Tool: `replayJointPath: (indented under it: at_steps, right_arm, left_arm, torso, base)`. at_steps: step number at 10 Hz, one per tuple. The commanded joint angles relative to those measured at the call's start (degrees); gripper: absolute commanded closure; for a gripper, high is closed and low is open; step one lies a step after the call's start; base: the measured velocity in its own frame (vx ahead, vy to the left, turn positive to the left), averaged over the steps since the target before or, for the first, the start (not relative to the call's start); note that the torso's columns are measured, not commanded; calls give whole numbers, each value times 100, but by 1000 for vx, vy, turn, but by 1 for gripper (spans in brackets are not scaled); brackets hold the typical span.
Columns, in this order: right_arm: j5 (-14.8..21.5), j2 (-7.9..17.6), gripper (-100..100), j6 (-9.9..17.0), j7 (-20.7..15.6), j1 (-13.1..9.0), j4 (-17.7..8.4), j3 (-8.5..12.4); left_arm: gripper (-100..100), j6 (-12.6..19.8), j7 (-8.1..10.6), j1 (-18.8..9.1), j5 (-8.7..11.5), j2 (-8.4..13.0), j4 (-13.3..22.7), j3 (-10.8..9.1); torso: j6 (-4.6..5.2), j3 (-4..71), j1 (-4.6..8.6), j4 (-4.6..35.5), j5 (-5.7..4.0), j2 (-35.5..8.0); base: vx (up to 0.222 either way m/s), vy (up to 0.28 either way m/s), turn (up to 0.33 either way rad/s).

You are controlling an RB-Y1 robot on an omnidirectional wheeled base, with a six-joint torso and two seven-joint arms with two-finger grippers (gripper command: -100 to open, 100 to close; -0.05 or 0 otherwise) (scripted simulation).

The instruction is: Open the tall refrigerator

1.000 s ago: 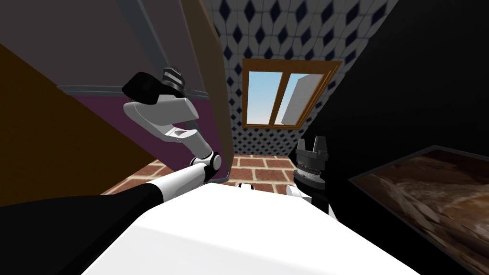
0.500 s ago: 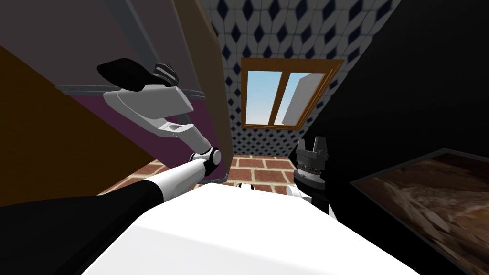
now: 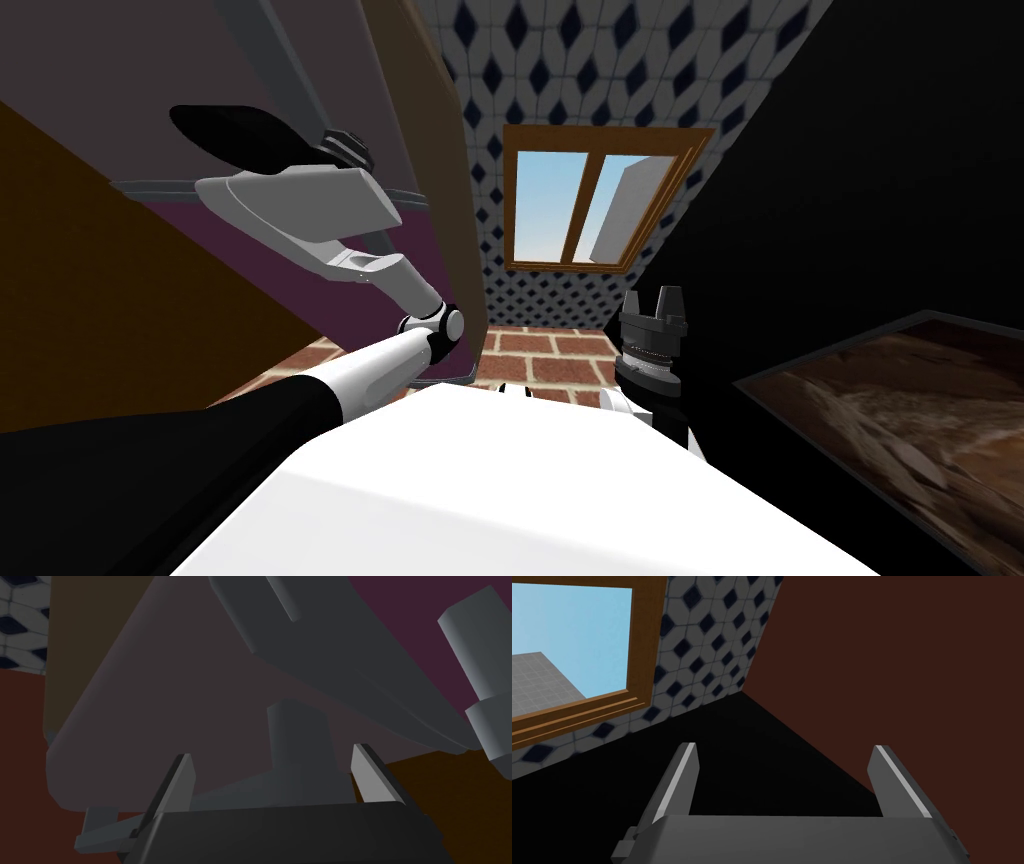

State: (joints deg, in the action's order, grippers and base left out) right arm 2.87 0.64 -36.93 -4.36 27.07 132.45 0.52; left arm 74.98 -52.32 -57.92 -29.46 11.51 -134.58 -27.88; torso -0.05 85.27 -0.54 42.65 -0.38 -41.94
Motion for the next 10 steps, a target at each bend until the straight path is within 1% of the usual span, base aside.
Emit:
replayJointPath:
  at_steps: [1, 3, 5, 6, 7, 8, 9, 10]
  right_arm:
    - [0, 0, 0, 0, 0, 0, 0, 0]
    - [0, 0, 0, 0, 0, 0, 0, 0]
    - [0, 0, 0, 0, 0, 0, 0, 0]
    - [0, 0, 0, 0, 0, 0, 0, 0]
    - [0, 0, 0, 0, 0, 0, 0, 0]
    - [0, 0, 0, 0, 0, 0, 0, 0]
    - [0, 0, 0, 0, 0, -2, 0, 0]
    - [0, 0, 0, 1, 0, -3, 0, 0]
  left_arm:
    - [100, -135, -20, -100, 44, 113, 57, -17]
    - [100, -216, 28, 17, 59, 64, 27, -20]
    - [100, -297, 76, 134, 74, 16, -3, -23]
    - [100, -378, 124, 251, 89, -32, -33, -26]
    - [100, -282, 93, 222, 66, -34, -28, -28]
    - [100, -351, 138, 199, 354, 4, 132, -53]
    - [100, -402, 175, 166, 491, 44, 289, -71]
    - [100, -402, 175, 166, 640, 44, 289, -71]
  torso:
    - [3, -27, 24, -23, 20, -7]
    - [6, -9, 14, -5, 1, -5]
    - [9, -21, 42, -2, -9, -17]
    - [8, -45, 56, -10, 4, -28]
    - [9, -63, 64, -20, 17, -38]
    - [9, -71, 67, -25, 22, -41]
    - [9, -88, 51, -22, 31, -71]
    - [-6, -112, 21, -8, 47, -102]
  base:
    - [10, 7, 7]
    - [-10, -4, 5]
    - [-33, -15, 8]
    - [-28, -16, 13]
    - [-13, -9, 7]
    - [-131, 43, 71]
    - [-259, 99, 70]
    - [-271, 67, 5]
